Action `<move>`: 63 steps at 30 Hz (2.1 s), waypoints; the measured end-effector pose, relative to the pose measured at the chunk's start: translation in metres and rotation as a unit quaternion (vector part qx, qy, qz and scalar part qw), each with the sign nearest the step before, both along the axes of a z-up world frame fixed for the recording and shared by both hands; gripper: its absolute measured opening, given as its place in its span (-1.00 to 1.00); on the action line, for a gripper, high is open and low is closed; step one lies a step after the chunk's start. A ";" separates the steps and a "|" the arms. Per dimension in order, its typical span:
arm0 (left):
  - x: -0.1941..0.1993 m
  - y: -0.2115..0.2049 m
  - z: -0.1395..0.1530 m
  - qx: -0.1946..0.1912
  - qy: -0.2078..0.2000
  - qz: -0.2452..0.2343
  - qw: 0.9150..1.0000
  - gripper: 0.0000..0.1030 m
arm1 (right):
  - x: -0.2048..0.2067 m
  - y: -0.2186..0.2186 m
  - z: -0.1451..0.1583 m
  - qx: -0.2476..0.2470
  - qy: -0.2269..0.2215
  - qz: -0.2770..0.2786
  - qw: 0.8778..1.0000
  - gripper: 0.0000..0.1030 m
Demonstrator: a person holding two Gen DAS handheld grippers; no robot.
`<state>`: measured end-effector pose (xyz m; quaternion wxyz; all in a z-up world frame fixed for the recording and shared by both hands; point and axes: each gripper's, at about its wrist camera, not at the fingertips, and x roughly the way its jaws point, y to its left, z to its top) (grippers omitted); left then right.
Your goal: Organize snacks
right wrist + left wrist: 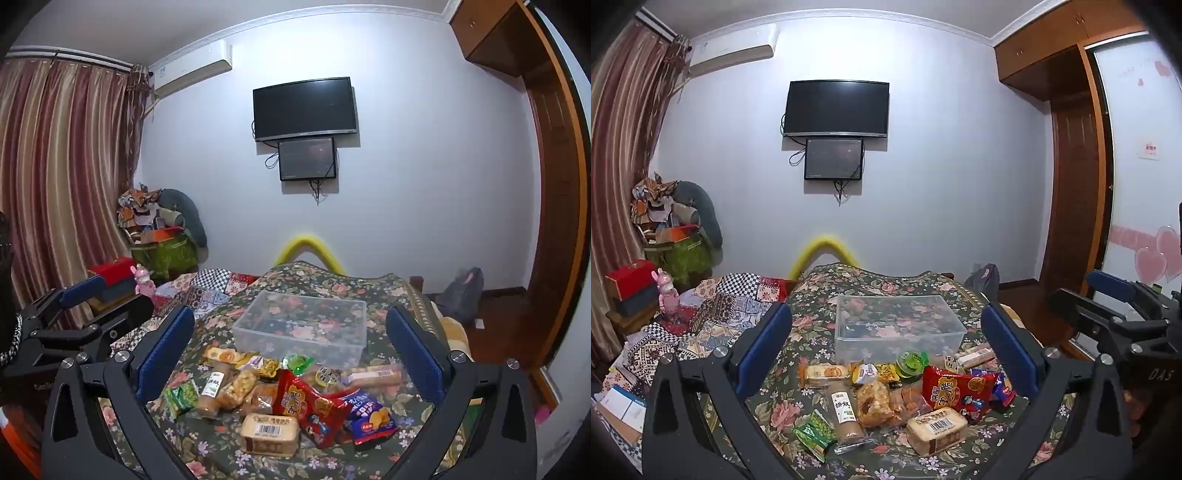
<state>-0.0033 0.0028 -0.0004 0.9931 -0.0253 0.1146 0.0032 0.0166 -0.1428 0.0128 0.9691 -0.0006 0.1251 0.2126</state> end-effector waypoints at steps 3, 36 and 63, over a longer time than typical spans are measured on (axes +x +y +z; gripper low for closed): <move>0.000 0.001 -0.001 -0.001 0.000 0.003 1.000 1.00 | -0.001 0.000 0.000 0.000 0.000 -0.001 1.000 1.00; -0.001 0.000 -0.003 0.002 0.001 0.008 1.000 1.00 | -0.002 -0.002 0.003 0.008 -0.003 -0.002 1.000 1.00; 0.000 -0.005 -0.002 0.009 0.001 0.004 1.000 1.00 | -0.001 -0.004 0.001 0.014 -0.001 0.003 1.000 1.00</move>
